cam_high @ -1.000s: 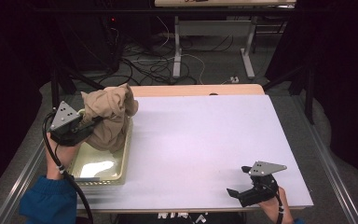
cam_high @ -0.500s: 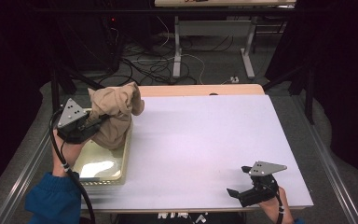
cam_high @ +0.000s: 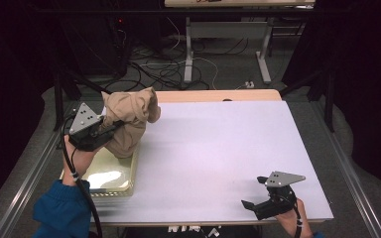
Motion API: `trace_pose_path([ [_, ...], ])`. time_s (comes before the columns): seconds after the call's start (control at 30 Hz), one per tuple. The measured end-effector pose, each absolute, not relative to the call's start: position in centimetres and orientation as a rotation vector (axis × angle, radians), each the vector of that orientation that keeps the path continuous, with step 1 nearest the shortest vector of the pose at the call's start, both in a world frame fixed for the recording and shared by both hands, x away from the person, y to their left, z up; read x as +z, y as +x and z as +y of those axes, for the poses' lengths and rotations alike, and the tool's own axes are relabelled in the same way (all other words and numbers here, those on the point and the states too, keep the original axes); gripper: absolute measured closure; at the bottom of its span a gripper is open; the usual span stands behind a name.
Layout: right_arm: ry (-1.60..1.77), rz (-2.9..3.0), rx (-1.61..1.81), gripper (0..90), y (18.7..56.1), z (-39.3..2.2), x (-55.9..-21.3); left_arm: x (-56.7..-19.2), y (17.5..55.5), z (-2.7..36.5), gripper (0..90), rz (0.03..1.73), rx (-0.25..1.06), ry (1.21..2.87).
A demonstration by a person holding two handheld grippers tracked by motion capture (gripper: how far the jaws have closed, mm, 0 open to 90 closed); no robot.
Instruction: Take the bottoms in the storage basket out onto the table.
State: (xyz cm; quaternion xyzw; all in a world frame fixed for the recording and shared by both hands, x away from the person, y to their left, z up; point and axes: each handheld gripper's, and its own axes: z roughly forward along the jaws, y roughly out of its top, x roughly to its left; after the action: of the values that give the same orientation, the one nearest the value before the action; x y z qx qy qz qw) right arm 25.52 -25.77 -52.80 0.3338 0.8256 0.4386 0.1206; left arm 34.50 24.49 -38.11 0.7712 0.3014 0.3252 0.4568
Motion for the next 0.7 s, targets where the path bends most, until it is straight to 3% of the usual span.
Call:
trace_pose_path([
  [0.7, 0.984, 2.414, 1.288, 0.3, 25.5, -25.7, -52.8, -37.9, 34.8, 21.9, 71.3, 0.663, 0.769, 1.938],
])
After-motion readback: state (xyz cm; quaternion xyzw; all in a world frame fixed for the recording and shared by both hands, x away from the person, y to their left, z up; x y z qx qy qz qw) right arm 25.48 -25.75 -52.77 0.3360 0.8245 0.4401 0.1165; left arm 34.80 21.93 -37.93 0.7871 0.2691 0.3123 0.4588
